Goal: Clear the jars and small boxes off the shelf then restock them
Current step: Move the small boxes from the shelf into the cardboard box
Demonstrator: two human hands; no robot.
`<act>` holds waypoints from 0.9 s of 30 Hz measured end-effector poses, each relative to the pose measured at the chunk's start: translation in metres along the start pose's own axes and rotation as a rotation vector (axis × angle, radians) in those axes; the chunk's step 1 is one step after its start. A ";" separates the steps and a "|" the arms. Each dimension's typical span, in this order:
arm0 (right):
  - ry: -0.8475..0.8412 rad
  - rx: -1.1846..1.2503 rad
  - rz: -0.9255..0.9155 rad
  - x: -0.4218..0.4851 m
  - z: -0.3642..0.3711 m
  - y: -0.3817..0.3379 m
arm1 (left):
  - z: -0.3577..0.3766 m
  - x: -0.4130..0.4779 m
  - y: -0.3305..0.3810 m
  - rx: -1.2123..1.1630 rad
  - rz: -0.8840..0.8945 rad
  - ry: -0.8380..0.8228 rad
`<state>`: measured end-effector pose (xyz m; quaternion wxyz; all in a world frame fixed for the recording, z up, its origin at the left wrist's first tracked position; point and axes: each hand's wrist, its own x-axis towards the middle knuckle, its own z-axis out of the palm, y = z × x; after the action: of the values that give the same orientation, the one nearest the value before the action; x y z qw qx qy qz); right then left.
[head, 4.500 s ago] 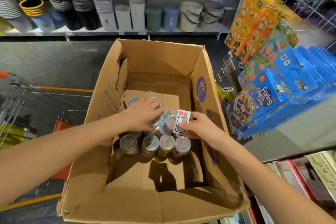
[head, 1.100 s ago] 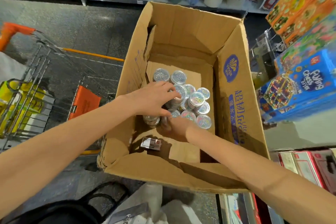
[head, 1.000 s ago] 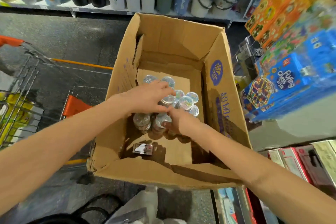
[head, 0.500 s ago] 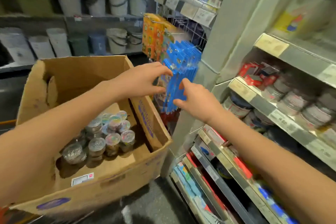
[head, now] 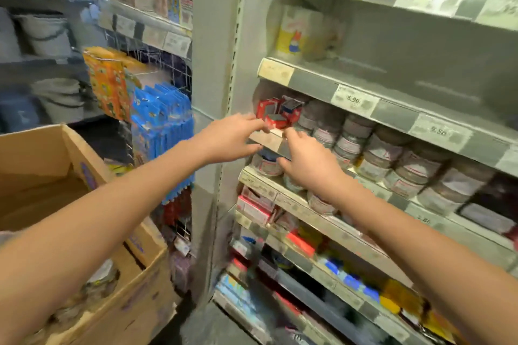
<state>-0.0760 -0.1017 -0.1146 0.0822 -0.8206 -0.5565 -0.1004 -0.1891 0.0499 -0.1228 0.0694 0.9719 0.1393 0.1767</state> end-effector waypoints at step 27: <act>0.006 -0.113 0.082 0.039 0.033 0.076 | 0.084 0.159 -0.037 0.073 -0.168 0.057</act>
<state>0.0107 -0.0864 -0.1383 0.0416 -0.8459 -0.5155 -0.1304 -0.0248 0.1243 -0.1561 0.0444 0.9532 0.2285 0.1928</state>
